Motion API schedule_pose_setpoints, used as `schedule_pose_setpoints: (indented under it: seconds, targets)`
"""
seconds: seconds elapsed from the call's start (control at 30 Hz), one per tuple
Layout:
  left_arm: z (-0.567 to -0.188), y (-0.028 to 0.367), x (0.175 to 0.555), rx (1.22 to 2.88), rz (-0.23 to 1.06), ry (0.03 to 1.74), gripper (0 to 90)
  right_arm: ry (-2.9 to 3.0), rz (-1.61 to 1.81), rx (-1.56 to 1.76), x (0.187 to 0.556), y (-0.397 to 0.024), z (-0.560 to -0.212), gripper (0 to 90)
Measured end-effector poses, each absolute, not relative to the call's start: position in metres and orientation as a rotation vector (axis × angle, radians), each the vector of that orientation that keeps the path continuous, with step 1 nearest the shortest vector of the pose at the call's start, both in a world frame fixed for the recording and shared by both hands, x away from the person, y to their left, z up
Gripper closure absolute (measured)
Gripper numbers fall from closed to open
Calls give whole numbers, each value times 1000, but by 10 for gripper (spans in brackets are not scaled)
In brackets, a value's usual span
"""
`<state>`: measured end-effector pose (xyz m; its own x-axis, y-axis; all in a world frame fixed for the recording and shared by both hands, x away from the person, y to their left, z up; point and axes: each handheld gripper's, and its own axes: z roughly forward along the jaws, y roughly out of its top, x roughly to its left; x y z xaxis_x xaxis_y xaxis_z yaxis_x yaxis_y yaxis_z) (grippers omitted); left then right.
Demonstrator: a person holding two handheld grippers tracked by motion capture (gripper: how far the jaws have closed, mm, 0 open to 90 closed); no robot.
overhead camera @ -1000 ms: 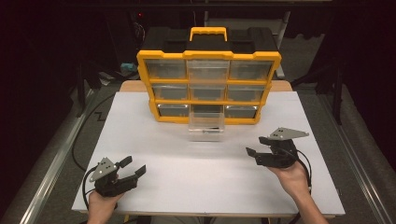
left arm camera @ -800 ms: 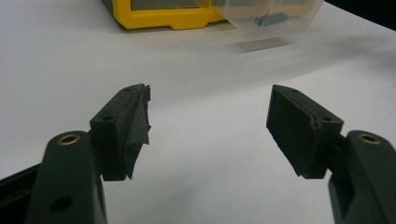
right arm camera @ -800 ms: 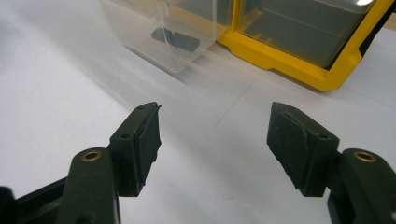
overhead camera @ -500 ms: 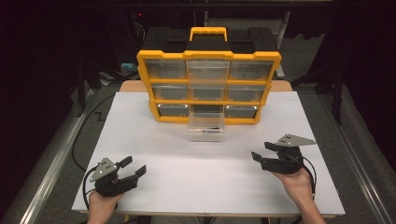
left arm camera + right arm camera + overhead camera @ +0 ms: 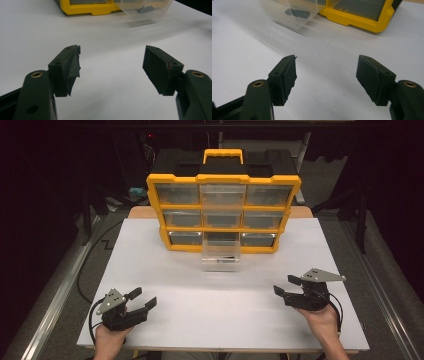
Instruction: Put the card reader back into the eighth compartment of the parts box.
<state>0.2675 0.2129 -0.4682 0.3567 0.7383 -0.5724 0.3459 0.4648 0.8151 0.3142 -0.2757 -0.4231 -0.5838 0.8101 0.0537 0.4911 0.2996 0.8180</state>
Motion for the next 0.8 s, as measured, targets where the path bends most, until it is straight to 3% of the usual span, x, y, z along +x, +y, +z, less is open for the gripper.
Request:
schedule_pose_setpoints:
  seconds: [0.8]
  targets:
    - [-468,212,268,1120,337,1241,307,2094,1238,1248,298,-308,-439,294]
